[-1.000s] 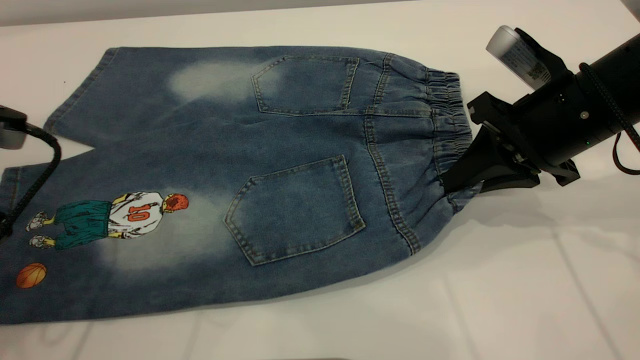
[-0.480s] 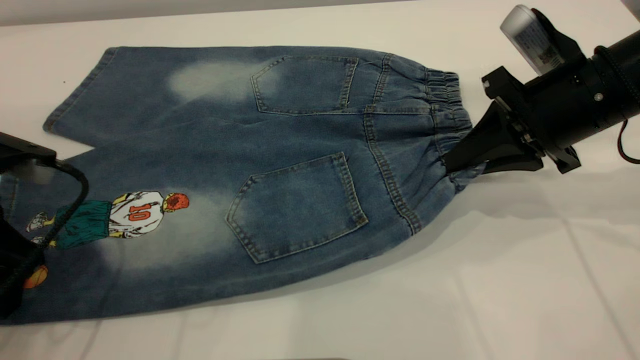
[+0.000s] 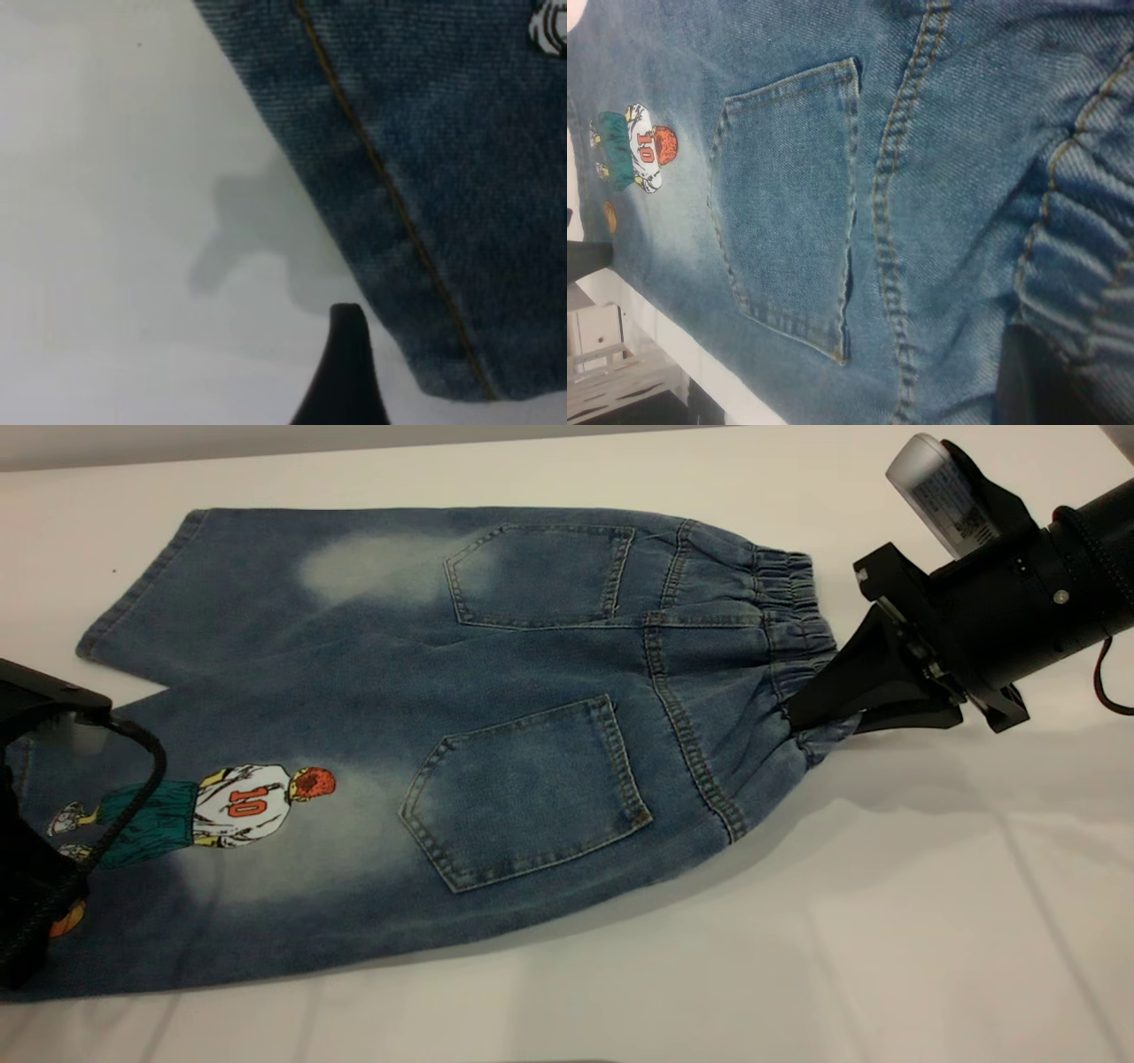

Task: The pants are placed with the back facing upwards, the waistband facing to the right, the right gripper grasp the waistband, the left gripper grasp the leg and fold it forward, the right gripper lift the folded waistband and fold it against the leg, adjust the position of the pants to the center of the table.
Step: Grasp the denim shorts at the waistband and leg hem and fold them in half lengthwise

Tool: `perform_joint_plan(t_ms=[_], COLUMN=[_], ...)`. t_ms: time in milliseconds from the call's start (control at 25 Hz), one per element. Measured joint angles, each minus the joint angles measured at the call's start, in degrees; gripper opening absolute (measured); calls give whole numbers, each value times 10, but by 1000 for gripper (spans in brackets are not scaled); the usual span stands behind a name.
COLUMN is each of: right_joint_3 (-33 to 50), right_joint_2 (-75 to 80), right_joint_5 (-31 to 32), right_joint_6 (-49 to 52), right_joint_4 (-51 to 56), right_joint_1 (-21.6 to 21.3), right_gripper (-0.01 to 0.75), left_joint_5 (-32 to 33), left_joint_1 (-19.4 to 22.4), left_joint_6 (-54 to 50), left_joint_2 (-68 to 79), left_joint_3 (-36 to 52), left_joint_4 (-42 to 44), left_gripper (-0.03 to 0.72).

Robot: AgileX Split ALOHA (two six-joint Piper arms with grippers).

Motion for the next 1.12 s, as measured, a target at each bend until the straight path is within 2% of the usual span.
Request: perform_joint_plan(t_ms=[120, 240, 320, 440, 520, 560, 760, 880, 1120], right_joint_3=[0, 0, 0, -2, -9, -12, -17, -17, -17], right_joint_2=[0, 0, 0, 0, 0, 0, -14, -25, -26], right_joint_5=[0, 1, 2, 16, 29, 34, 42, 37, 25], right_joint_6=[0, 0, 0, 0, 0, 0, 2, 2, 2], right_joint_4=[0, 0, 0, -4, -11, -14, -28, -31, -37], right_joint_1=[0, 0, 0, 0, -1, -1, -11, -37, -62], right_gripper=[38, 38, 38, 38, 38, 38, 38, 38, 38], left_joint_5=[5, 5, 2, 1, 1, 3, -22, -37, -37], left_joint_1=[0, 0, -1, -6, -6, -6, -5, -5, -5], left_joint_6=[11, 13, 13, 13, 13, 13, 15, 34, 128], left_joint_2=[10, 13, 14, 18, 19, 17, -6, -41, -90], left_joint_3=[-5, -6, -6, -6, -6, -7, -13, -17, -17], left_joint_4=[-10, -20, -31, -42, -43, -43, -35, -33, -71], left_gripper=[558, 484, 381, 145, 47, 24, 0, 0, 3])
